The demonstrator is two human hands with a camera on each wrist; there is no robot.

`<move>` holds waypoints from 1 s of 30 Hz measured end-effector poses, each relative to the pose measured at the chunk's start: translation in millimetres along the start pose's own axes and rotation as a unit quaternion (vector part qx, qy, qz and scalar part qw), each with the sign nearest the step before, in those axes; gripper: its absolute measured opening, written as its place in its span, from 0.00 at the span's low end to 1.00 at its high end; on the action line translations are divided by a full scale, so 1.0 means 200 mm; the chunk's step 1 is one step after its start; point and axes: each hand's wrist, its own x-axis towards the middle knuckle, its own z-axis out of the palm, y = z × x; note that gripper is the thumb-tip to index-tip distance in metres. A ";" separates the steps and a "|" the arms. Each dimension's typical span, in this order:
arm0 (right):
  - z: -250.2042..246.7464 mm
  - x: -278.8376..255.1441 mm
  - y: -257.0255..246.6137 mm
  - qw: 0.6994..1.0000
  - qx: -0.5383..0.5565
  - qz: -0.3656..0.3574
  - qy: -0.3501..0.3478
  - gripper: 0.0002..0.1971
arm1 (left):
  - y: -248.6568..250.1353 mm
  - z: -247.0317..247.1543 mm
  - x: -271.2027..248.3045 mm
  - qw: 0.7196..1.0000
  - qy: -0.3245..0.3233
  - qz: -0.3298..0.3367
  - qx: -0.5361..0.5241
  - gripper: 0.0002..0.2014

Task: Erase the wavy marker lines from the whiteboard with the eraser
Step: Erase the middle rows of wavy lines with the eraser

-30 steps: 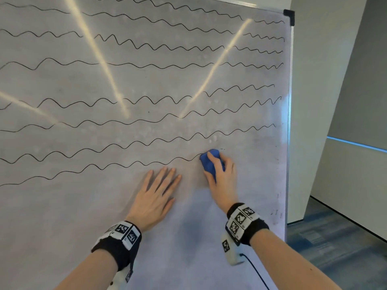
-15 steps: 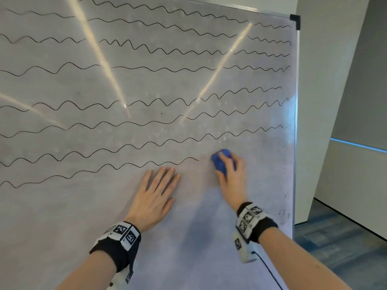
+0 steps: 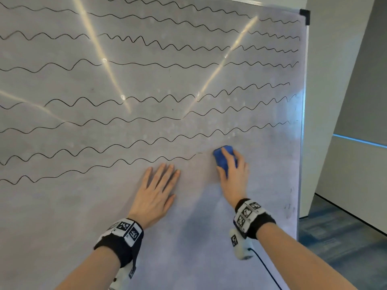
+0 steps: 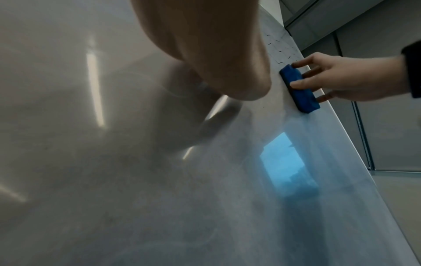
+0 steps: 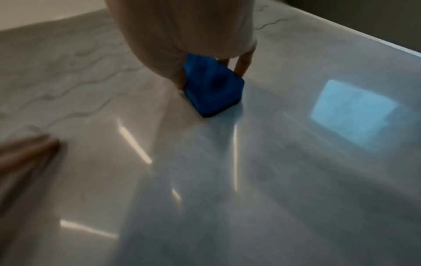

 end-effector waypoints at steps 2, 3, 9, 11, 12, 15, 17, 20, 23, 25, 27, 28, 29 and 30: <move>-0.02 0.08 0.01 0.995 0.010 0.098 0.020 0.30 | 0.01 0.00 0.00 1.000 -0.002 -0.006 -0.007 0.31; -0.01 0.10 -0.03 0.991 0.010 0.127 0.027 0.30 | 0.02 0.00 0.00 1.000 -0.004 -0.008 -0.010 0.31; 0.14 -0.10 -0.32 0.998 -0.011 -0.062 -0.033 0.36 | 0.00 -0.03 0.00 1.000 -0.014 -0.003 -0.003 0.31; 0.11 -0.11 -0.19 0.990 -0.031 -0.131 -0.045 0.36 | -0.02 -0.05 -0.01 1.000 -0.016 0.006 0.009 0.31; 0.08 -0.08 -0.12 0.992 -0.031 -0.116 -0.034 0.35 | -0.04 -0.06 -0.02 1.000 -0.016 0.005 0.017 0.31; 0.03 0.02 0.00 0.998 0.001 0.046 0.045 0.33 | -0.07 -0.07 -0.06 0.999 -0.022 -0.007 0.032 0.31; 0.06 0.06 -0.09 0.995 -0.003 0.083 0.055 0.33 | -0.06 -0.06 -0.06 0.999 -0.027 -0.016 0.035 0.31; 0.14 -0.01 -0.30 1.000 -0.018 -0.012 0.013 0.35 | -0.04 -0.04 -0.04 0.999 -0.019 -0.032 0.027 0.31; 0.16 -0.08 -0.30 0.991 -0.031 -0.126 -0.034 0.36 | -0.04 -0.04 -0.04 0.999 -0.010 -0.030 0.025 0.31; 0.12 -0.07 -0.19 0.991 -0.036 -0.124 -0.029 0.34 | -0.07 -0.05 -0.05 1.000 -0.010 -0.017 0.024 0.31; 0.06 -0.02 -0.09 0.999 -0.022 -0.023 0.020 0.33 | -0.10 -0.06 -0.06 1.000 -0.010 0.004 0.028 0.31; 0.06 0.00 -0.07 0.998 -0.012 0.042 0.047 0.32 | -0.11 -0.06 -0.06 0.999 -0.009 0.015 0.029 0.31; 0.07 0.02 -0.10 0.993 -0.009 0.098 0.063 0.31 | -0.13 -0.07 -0.07 0.999 -0.008 0.025 0.025 0.31; 0.10 0.02 -0.17 0.989 -0.014 0.131 0.072 0.31 | -0.15 -0.07 -0.09 0.999 -0.007 0.033 0.019 0.31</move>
